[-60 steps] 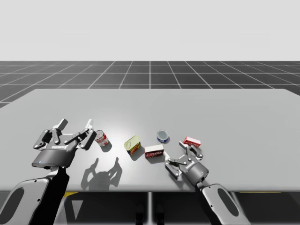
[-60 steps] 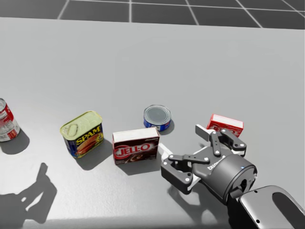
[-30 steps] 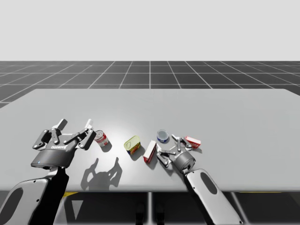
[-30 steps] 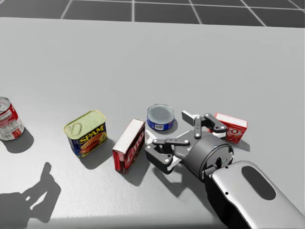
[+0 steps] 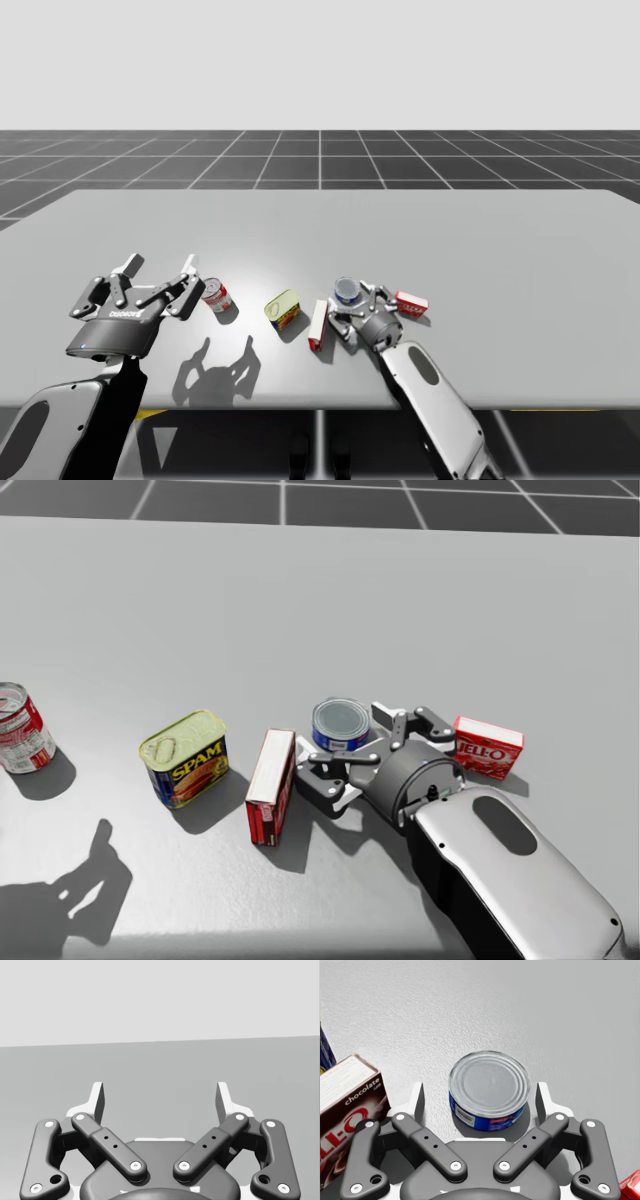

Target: Pick up the tuna fish can and lift it.

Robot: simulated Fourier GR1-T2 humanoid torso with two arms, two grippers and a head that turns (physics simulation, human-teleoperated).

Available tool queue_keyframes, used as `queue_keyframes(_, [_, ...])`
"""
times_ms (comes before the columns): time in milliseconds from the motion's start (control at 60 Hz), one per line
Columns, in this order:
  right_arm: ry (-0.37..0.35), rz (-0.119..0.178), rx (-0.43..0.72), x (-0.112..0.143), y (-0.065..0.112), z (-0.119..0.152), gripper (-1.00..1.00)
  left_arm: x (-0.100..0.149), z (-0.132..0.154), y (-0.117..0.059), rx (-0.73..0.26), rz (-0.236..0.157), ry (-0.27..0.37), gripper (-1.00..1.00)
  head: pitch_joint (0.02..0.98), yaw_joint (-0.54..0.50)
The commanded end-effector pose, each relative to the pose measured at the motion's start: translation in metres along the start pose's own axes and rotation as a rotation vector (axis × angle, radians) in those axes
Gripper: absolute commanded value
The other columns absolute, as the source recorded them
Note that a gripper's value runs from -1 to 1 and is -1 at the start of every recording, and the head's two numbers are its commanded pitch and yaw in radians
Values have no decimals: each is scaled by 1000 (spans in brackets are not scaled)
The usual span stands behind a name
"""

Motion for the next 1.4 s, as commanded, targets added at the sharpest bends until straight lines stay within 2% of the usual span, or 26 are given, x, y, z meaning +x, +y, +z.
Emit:
queue_keyframes(17, [7, -3, -23, 0, -5, -10, -1000, 0, 0, 0, -1, 0, 1, -1000, 812, -79])
queue_keyframes(300, [11, -25, -17, 0, -7, -20, -1000, 0, 0, 0, -2, -2, 2, -1000, 808, -77])
queue_keyframes(383, [12, -23, -17, 0, -6, -22, -1000, 0, 0, -1, -2, -3, 4, -1000, 804, -79])
queue_keyframes(417, [13, -17, -11, -1, -6, -22, -1000, 0, 0, -1, -2, -3, 4, -1000, 803, -79])
queue_keyframes(450, [15, 3, -2, -2, -6, -22, -1000, -1, 0, -1, -3, -3, 5, -1000, 800, -80])
queue_keyframes(483, [20, -2, -1, -2, -6, -21, -955, -1, 0, -1, -3, -4, 5, -1000, 797, -80])
queue_keyframes(500, [20, -7, -1, -3, -6, -20, -72, -1, 0, -1, -3, -4, 6, -1000, 794, -80])
queue_keyframes(517, [20, -8, -2, -3, -6, -20, 292, -1, 0, -1, -3, -4, 6, -1000, 794, -81])
queue_keyframes(533, [21, -7, -3, -3, -6, -20, 789, -1, 0, -1, -4, -4, 6, -1000, 793, -81])
queue_keyframes(550, [22, -7, -4, -4, -6, -20, 983, -1, 0, -1, -4, -4, 6, -1000, 790, -81])
queue_keyframes(683, [27, -7, -8, -7, -7, -19, 1000, -1, 0, -2, -4, -5, 6, -1000, 753, -77])
queue_keyframes(1050, [16, -5, -8, -6, -9, -16, 976, -2, 0, -3, -9, -8, 8, -1000, 497, -75])
queue_keyframes(1217, [9, -7, -5, -6, -10, -15, 978, -3, 1, -4, -12, -8, 10, -1000, 468, -82])
queue_keyframes(1400, [-35, -9, -4, 11, -10, -6, 979, -2, 1, -3, -11, -4, 9, -1000, 464, -84])
